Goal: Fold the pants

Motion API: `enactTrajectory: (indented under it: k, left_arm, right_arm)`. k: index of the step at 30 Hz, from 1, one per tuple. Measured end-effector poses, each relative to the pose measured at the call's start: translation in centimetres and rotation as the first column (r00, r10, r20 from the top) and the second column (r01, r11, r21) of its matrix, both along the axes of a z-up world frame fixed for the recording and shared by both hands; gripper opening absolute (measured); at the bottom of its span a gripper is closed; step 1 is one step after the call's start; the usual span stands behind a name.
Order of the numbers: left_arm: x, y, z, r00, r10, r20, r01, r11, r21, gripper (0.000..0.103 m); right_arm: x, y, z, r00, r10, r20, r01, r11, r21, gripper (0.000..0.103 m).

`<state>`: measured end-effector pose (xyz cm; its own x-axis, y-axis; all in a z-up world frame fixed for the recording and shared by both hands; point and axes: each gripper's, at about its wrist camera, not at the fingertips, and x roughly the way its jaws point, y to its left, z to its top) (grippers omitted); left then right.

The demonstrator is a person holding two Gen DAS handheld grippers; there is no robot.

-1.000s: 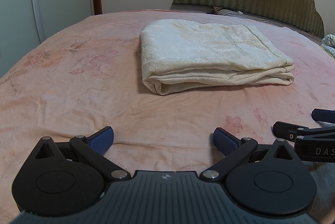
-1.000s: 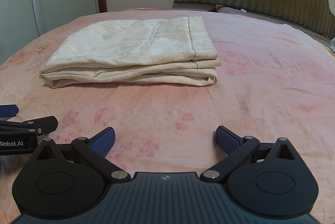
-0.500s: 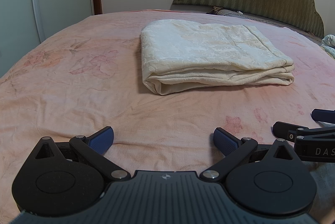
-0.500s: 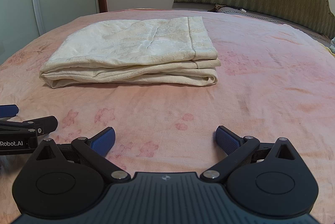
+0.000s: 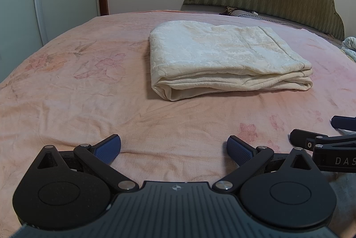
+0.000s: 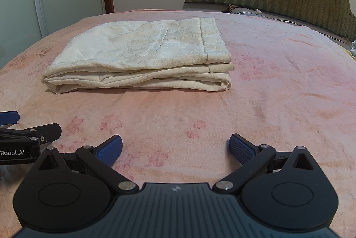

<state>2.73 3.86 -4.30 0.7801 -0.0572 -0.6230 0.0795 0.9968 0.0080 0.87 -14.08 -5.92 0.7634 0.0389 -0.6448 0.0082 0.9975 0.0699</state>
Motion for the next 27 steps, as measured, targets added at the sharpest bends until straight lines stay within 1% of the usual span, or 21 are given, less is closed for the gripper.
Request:
enactTrajectory:
  k: [19,21,23,25,27]
  left_arm:
    - [0.1,0.1,0.1,1.000,-0.002,-0.008,0.002,1.000,0.001,0.103]
    - [0.0,0.1,0.1,1.000,-0.002,-0.007,0.002,1.000,0.001,0.103]
    - [0.0,0.2,0.2,1.000,-0.002,0.002,0.002,1.000,0.001,0.103]
    - [-0.4,0.5,0.6,0.999,0.017,0.034,-0.017,1.000,-0.002,0.102]
    - [-0.7,1.2,1.3,0.999,0.016,0.041,-0.016,1.000,-0.014,0.102]
  right_arm:
    - [0.0,0.1,0.0,1.000,0.000,0.000,0.000,1.000,-0.007,0.103]
    - [0.0,-0.1,0.0,1.000,0.000,0.000,0.000,1.000,0.003,0.103]
    - [0.0,-0.1,0.0,1.000,0.000,0.000,0.000,1.000,-0.001,0.103]
    - [-0.1,-0.4,0.1,1.000,0.003,0.000,-0.003,1.000,0.007,0.103]
    - [-0.1,-0.7,0.2,1.000,0.029,-0.001,-0.029,1.000,0.004,0.103]
